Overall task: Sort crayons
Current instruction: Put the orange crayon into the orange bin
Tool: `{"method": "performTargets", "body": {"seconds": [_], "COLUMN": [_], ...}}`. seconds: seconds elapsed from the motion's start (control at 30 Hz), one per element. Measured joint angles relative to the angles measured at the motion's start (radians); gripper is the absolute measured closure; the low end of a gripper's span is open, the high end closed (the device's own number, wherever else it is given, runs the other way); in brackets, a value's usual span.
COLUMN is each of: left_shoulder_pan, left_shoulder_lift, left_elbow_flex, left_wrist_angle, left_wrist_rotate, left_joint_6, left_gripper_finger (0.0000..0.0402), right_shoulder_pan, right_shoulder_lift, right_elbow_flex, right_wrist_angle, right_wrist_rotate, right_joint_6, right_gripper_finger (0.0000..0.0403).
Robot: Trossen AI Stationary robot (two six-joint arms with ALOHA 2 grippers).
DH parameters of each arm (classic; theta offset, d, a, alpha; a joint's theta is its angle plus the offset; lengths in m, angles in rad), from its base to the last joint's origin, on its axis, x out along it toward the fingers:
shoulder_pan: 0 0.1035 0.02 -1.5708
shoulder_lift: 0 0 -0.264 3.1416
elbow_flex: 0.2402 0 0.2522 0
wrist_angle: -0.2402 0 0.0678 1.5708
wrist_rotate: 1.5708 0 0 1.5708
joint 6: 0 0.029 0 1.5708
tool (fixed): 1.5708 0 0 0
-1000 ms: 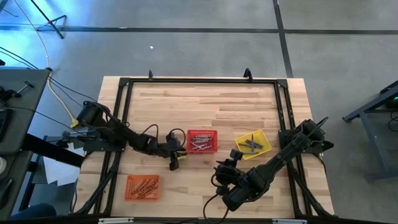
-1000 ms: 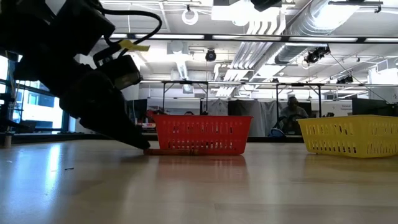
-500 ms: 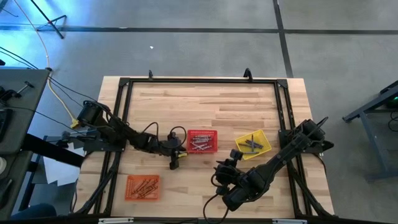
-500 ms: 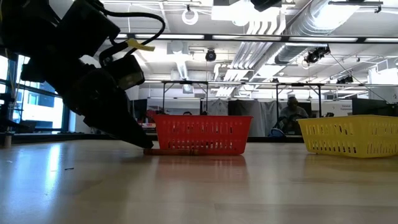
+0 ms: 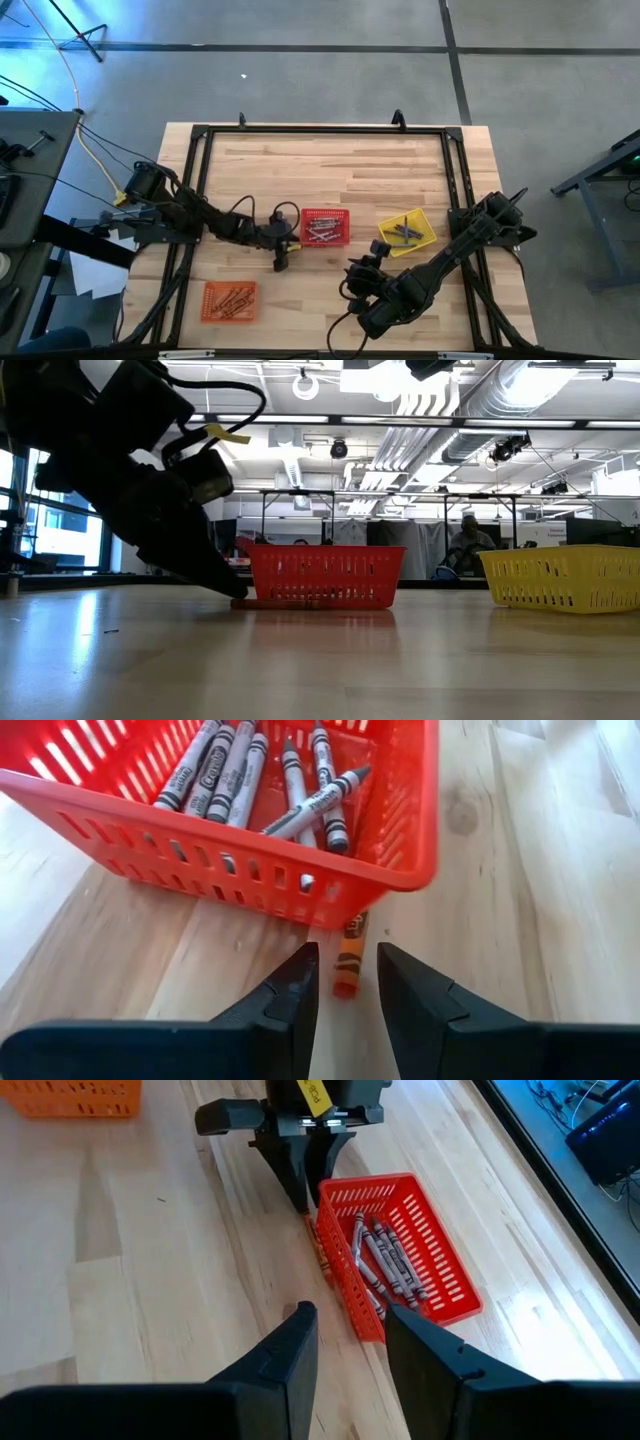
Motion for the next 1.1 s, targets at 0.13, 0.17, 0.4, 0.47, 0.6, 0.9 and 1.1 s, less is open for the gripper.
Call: {"method": "performTargets", "body": {"seconds": [0.13,0.17,0.4,0.47,0.6,0.9,1.1], "left_shoulder_pan": [0.011,0.014,0.013,0.013,0.011,0.008,0.008], "left_shoulder_lift": [0.000,0.000,0.000,0.000,0.003,0.137,0.186], "left_elbow_flex": [0.000,0.000,0.000,0.001,0.019,0.096,0.135], "left_wrist_angle": [0.000,0.000,0.000,0.000,-0.001,0.023,0.017], "left_wrist_rotate": [0.000,0.000,0.010,0.011,0.014,0.018,0.012], "left_joint_6": [-0.005,-0.008,-0.017,-0.017,-0.011,0.011,0.057], "left_gripper_finger": [0.0307,0.0307,0.0307,0.0307,0.0307,0.0307,0.0317], "right_shoulder_pan": [0.000,0.000,0.000,0.000,0.000,0.000,0.000], "right_shoulder_lift": [0.000,0.000,0.000,0.000,0.000,0.000,0.000], "right_elbow_flex": [0.000,0.000,0.000,0.000,0.000,0.000,0.000], "right_wrist_angle": [0.000,0.000,0.001,0.000,0.001,0.000,-0.002], "right_wrist_rotate": [0.000,0.000,0.000,0.000,0.000,-0.001,-0.014], "right_joint_6": [0.000,0.000,0.000,0.000,0.000,0.001,0.002], "right_gripper_finger": [0.0291,0.0291,0.0291,0.0291,0.0291,0.0291,0.0291]}}
